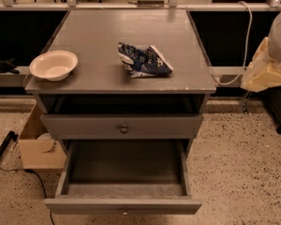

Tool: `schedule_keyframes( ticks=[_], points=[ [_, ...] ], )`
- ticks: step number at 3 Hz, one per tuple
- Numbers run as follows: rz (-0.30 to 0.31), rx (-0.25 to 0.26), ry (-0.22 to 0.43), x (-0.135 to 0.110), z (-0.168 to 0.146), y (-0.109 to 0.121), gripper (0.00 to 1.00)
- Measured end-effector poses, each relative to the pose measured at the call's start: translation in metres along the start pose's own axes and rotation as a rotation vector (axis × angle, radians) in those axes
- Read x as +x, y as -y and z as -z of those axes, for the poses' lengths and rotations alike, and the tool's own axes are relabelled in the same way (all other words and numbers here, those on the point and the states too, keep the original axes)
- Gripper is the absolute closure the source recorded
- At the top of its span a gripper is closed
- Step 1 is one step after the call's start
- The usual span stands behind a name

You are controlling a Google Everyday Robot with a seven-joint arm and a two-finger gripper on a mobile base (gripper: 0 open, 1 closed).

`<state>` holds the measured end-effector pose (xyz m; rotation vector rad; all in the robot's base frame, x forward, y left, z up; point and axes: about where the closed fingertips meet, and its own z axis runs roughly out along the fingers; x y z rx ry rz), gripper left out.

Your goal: Close middle drawer

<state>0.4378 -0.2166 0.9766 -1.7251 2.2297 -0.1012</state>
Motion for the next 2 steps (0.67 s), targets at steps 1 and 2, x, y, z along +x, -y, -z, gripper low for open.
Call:
schedule_keyframes(
  ticks=[1,2],
  points=[
    [-0.012,-0.023,0.04,0.007,0.002,-0.015,0.93],
    [-0.047,-0.085,0.058,0.031,-0.004,-0.049,1.0]
  ],
)
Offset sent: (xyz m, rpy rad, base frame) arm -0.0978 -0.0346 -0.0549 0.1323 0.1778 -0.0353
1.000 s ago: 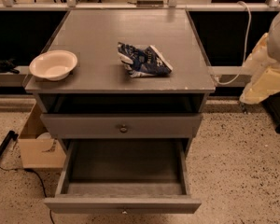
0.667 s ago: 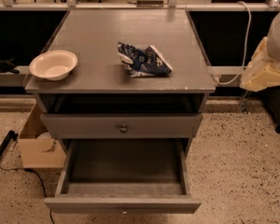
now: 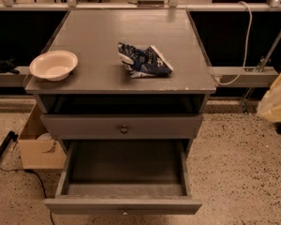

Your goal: Close middle drawer

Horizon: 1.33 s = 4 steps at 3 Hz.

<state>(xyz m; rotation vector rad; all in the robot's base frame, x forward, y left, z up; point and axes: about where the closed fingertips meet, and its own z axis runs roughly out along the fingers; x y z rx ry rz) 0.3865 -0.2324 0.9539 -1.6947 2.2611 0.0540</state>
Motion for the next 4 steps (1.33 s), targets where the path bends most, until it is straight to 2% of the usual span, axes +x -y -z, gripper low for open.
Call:
schedule_keyframes(
  ticks=[1,2,3,4],
  points=[
    [0.009,-0.097,-0.039,0.029,-0.024,-0.053,1.0],
    [0.028,-0.138,-0.073,0.043,-0.036,-0.082,1.0],
    [0.027,-0.132,-0.066,0.042,-0.037,-0.082,1.0],
    [0.007,-0.166,-0.04,0.043,-0.063,-0.101,1.0]
  ],
)
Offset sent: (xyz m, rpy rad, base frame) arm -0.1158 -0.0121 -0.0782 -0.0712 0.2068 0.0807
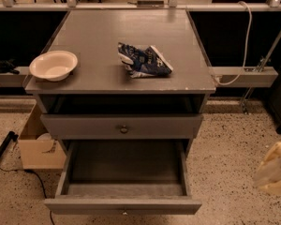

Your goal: Close middle drawer

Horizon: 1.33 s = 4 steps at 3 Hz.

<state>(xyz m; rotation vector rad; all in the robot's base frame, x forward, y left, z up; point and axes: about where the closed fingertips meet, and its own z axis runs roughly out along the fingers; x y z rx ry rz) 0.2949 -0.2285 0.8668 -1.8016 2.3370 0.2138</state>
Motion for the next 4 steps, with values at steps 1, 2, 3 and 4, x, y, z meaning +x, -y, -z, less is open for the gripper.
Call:
schedule_keyframes(
  ticks=[1,2,3,4],
  points=[
    [-0.006,-0.069,0.006,-0.005,-0.043,-0.017,1.0],
    [-0.008,-0.117,0.005,-0.014,-0.078,-0.028,1.0],
    [-0.017,-0.19,0.004,-0.023,-0.122,-0.035,1.0],
    [-0.02,-0.199,0.003,-0.023,-0.127,-0.036,1.0]
  ],
)
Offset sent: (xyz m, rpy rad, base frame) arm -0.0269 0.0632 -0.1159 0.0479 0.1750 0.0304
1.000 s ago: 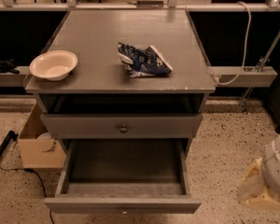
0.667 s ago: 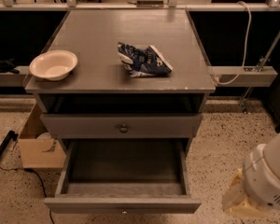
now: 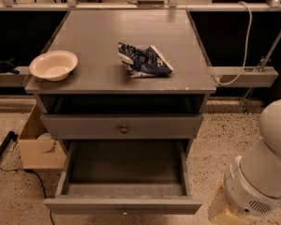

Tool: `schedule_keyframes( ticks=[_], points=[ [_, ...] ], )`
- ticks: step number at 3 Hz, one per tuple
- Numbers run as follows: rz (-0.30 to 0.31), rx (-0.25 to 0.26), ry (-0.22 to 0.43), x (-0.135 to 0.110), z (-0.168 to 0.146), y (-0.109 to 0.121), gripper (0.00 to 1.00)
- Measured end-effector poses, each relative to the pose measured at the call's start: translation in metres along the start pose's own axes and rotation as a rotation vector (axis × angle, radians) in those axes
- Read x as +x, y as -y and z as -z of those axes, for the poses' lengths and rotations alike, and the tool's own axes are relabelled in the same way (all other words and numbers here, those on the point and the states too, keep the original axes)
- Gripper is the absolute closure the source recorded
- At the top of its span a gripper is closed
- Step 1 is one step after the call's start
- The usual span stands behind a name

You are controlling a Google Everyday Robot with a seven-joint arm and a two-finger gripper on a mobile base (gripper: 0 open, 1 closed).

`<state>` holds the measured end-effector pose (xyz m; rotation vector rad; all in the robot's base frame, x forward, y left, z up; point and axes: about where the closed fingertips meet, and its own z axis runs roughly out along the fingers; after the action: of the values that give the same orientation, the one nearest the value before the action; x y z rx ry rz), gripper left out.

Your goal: Close middle drawer

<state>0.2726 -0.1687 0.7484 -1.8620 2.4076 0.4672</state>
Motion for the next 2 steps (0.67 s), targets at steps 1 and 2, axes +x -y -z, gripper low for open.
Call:
schedule_keyframes(
  ticks=[1,2],
  points=[
    [-0.025,-0.008,0.052,0.005,-0.01,0.002,1.0],
    [-0.054,-0.045,0.133,0.005,-0.045,0.007,1.0]
  ],
)
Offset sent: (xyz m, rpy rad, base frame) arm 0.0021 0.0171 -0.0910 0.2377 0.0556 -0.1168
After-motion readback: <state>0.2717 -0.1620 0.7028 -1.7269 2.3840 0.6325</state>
